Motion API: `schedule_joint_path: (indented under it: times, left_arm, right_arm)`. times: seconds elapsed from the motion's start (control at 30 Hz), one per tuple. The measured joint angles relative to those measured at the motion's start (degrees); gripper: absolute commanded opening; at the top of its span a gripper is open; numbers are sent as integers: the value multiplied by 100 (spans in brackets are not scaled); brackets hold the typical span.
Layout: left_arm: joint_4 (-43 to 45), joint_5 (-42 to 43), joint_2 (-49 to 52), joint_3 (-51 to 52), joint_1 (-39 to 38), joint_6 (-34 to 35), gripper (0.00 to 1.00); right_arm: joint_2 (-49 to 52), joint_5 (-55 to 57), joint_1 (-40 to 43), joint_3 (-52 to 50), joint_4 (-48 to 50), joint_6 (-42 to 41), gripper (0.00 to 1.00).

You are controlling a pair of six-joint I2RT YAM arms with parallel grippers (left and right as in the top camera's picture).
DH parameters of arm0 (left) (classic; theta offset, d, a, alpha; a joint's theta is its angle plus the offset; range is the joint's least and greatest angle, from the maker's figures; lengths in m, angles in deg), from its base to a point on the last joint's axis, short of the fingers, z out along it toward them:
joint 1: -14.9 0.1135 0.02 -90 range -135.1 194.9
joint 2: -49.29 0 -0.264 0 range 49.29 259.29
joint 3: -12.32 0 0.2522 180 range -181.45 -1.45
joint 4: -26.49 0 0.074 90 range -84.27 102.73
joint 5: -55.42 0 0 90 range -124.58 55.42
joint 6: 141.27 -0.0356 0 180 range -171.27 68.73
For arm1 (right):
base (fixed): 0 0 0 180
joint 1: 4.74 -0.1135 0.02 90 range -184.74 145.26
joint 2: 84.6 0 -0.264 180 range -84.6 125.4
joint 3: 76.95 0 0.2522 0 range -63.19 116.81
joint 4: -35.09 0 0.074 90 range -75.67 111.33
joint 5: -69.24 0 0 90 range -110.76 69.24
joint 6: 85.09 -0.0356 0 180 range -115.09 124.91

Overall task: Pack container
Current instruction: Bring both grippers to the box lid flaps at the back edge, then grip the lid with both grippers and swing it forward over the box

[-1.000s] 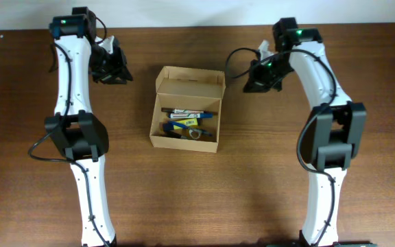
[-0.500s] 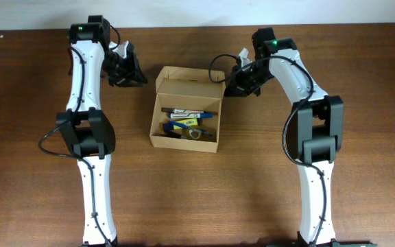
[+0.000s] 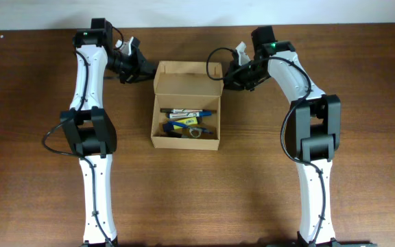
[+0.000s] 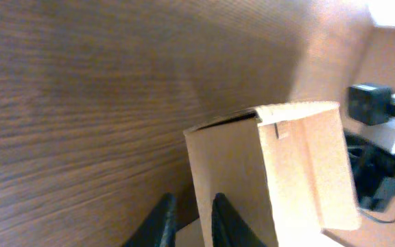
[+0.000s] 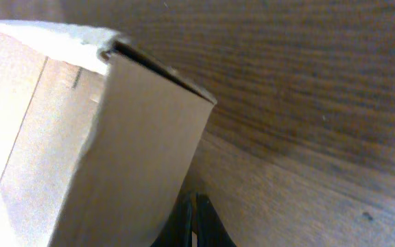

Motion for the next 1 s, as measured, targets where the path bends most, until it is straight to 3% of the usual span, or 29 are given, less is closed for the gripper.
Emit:
schedule_joint_path:
  times: [0.47, 0.53, 0.67, 1.0]
  left_arm:
    - [533, 981, 0, 0, 17, 424, 15]
    - [527, 968, 0, 0, 20, 439, 15]
    - [378, 656, 0, 0, 15, 507, 2]
    - [313, 83, 0, 0, 11, 544, 2]
  right_arm:
    - [0, -555, 199, 0, 332, 201, 4]
    - [0, -592, 199, 0, 369, 236, 4]
    - [0, -669, 199, 0, 393, 289, 4]
    - [0, -708, 199, 0, 396, 341, 4]
